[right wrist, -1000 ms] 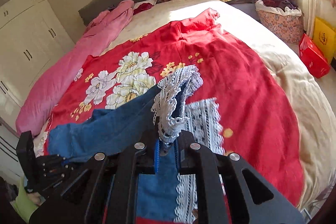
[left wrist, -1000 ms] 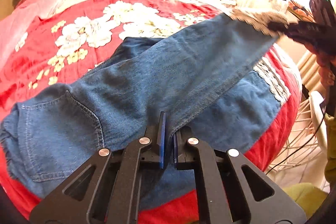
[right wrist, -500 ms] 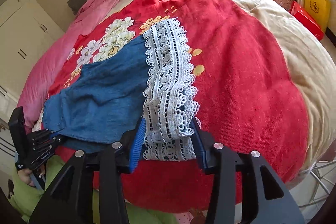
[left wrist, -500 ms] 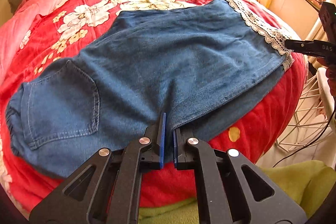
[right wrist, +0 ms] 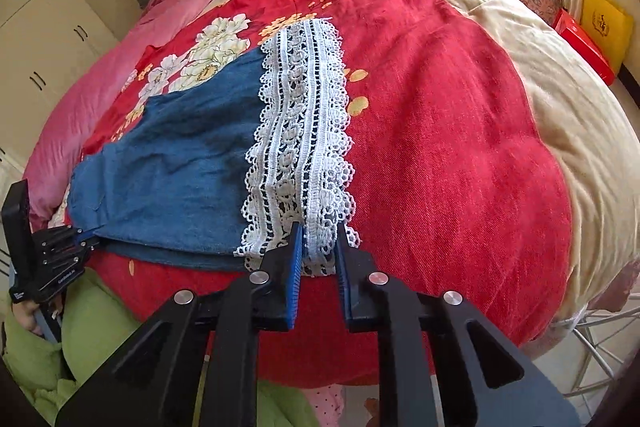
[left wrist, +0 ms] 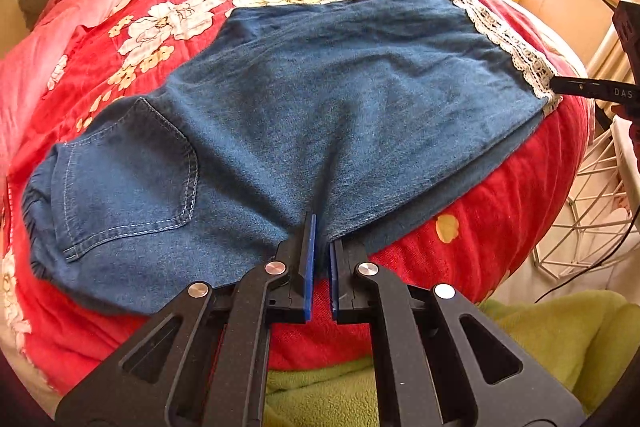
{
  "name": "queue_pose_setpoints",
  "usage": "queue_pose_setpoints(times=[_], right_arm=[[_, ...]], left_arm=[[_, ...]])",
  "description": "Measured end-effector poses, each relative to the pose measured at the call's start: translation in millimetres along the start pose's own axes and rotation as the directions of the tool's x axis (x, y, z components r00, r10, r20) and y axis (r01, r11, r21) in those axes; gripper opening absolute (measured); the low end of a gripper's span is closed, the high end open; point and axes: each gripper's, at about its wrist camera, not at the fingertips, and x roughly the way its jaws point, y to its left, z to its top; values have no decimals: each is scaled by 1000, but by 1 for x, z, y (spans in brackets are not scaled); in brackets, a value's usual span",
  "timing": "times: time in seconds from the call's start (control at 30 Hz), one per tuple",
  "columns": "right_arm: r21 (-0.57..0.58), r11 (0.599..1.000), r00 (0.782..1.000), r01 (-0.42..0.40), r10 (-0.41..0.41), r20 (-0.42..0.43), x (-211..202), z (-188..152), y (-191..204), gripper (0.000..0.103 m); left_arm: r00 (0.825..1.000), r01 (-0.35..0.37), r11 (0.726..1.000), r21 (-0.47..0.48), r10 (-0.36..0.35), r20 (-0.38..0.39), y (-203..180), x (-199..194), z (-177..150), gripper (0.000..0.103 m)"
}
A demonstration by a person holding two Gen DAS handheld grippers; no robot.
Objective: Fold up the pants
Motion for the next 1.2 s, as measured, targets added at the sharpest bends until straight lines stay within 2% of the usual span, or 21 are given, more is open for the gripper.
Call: queue_pose_setpoints(times=[0.17, 0.4, 0.47, 0.53, 0.6, 0.67, 0.73, 0.8, 0.83, 0.87, 1.0, 1.07, 1.2], right_arm=[[-54, 998, 1000, 31, -31, 4, -10, 0, 7, 11], [-33, 999, 999, 41, -42, -27, 4, -6, 1, 12], [-38, 998, 999, 49, -50, -22, 0, -5, 3, 15], [-38, 996, 997, 81, -81, 0, -9, -3, 4, 28], [-47, 993, 993, 110, -108, 47, -21, -1, 7, 29], [-76, 991, 990, 110, -103, 96, -31, 0, 16, 29], [-107, 991, 991, 78, -65, 116, -33, 1, 28, 31], [-151, 987, 993, 47, -30, 116, -29, 1, 42, 37], [-174, 984, 994, 39, -20, 112, -24, 0, 49, 39], [-191, 981, 994, 36, -15, 107, -19, 0, 55, 39], [-239, 971, 998, 11, 5, 67, 3, -4, 73, 39], [-246, 969, 999, 5, 8, 54, 9, -6, 76, 40], [-258, 966, 999, 12, -1, 43, 17, -6, 78, 45]], left_arm=[[1000, 8, 1000, -4, -8, 11, 0, -4, -2, 1], [1000, 5, 1000, 15, -5, 1, -4, -4, -3, 3], [1000, 1, 1000, 23, 0, -5, -5, -2, -4, 3], [1000, 4, 1000, 26, -4, -8, -5, -2, -5, 4], [1000, 13, 1000, 23, -13, -9, -5, -2, -5, 7], [999, 40, 999, 16, -40, -10, -6, -6, -7, 22], [998, 63, 998, 13, -63, -3, -8, -13, -11, 32], [998, 62, 998, 9, -62, 12, -7, -21, -14, 38], [998, 59, 998, 3, -59, 24, -5, -26, -16, 46], [998, 46, 999, -15, -46, 46, 0, -34, -16, 55], [991, -14, 991, -135, 32, 133, 39, -65, -17, 72], [985, -46, 970, -239, 84, 151, 70, -74, -19, 78], [984, -87, 900, -426, 144, 103, 129, -68, -26, 81]])
